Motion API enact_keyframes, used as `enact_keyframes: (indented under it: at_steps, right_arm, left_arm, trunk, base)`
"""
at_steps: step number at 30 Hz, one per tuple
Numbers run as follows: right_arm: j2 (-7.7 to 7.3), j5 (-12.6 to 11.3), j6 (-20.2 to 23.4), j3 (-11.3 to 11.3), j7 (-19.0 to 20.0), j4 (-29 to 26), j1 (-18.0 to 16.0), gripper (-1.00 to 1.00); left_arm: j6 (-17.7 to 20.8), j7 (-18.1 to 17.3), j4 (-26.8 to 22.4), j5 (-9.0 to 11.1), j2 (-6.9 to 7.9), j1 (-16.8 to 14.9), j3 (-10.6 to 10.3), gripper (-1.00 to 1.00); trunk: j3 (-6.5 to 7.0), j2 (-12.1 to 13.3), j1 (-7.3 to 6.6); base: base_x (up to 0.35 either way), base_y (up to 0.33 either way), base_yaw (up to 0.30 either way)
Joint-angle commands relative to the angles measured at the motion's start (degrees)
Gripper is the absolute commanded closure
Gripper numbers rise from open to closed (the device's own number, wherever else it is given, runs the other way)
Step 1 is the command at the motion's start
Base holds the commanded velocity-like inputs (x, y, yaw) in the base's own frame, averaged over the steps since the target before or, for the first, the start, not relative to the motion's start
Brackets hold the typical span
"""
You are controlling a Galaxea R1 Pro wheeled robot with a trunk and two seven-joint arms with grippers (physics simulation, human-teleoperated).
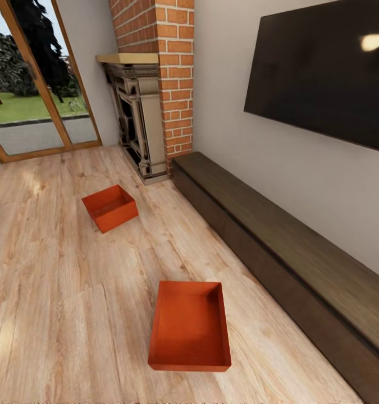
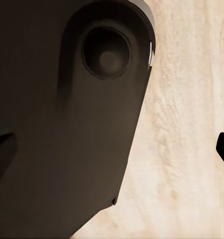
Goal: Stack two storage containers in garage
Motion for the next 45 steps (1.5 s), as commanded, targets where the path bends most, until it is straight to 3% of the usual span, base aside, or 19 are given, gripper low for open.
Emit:
enact_keyframes:
  at_steps: [1, 17, 45]
  right_arm:
    - [-0.01, 0.6, -0.2, 0.3, -0.4, 0.2, -0.1, -1.00]
    - [0.09, 0.5, -0.5, 0.2, -0.5, 0.2, -0.1, -1.00]
    - [0.15, 0.4, -0.7, 0.1, -0.5, 0.2, -0.1, -1.00]
  left_arm:
    - [-0.1, 0.0, -0.1, 0.2, -0.01, 0.0, 0.0, -1.00]
    - [-0.1, 0.0, -0.1, 0.2, -0.01, 0.0, 0.1, -1.00]
    - [-0.1, 0.0, -0.1, 0.2, -0.01, 0.0, 0.0, -1.00]
  trunk:
    - [-0.13, 0.0, 0.00]
    - [-1.57, 0.0, 0.00]
    - [-1.82, 0.0, 0.00]
  base:
    - [0.000, 0.000, 0.000]
    - [0.000, 0.000, 0.000]
    - [0.000, 0.000, 0.000]
